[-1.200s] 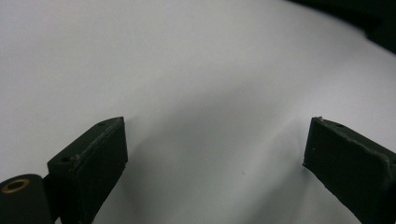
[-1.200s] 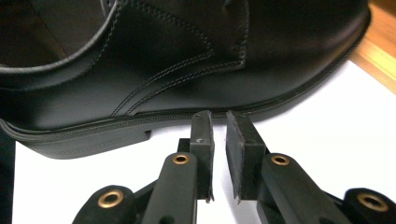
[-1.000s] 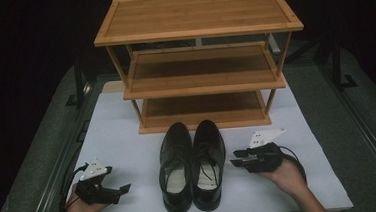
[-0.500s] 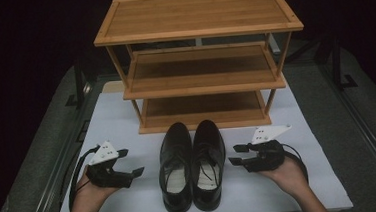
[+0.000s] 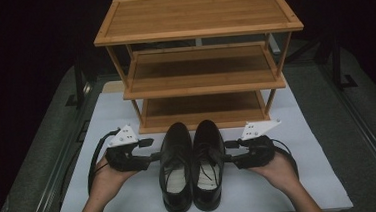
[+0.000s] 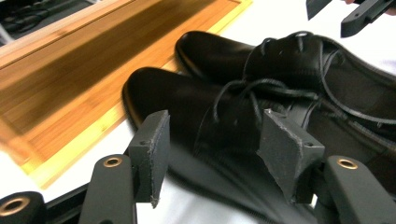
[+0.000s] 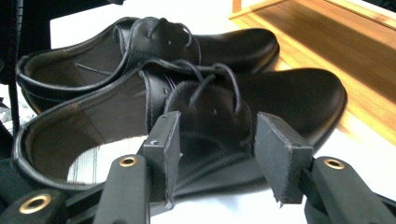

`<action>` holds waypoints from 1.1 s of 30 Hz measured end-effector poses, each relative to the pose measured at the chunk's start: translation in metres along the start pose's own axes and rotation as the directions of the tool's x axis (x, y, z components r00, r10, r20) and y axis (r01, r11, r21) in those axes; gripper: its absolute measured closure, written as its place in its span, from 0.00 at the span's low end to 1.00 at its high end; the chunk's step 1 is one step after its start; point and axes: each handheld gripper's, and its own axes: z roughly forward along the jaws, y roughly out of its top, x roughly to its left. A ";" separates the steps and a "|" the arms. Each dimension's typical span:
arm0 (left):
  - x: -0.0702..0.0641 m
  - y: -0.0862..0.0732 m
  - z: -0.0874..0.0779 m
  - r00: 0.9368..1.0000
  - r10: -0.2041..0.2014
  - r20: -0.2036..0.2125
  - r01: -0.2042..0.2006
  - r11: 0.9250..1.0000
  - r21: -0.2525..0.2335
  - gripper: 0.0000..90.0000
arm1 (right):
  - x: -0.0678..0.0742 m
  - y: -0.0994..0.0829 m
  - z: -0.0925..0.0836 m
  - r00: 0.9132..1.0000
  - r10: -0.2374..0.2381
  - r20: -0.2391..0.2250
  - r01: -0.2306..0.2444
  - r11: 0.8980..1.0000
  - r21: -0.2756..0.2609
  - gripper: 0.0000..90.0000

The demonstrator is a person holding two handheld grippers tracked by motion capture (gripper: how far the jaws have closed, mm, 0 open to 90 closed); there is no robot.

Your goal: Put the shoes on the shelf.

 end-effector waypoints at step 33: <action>-0.018 -0.008 0.024 0.994 0.015 0.108 -0.023 0.997 0.072 0.84 | 0.013 0.004 0.030 0.998 -0.008 -0.064 0.010 1.000 0.021 0.91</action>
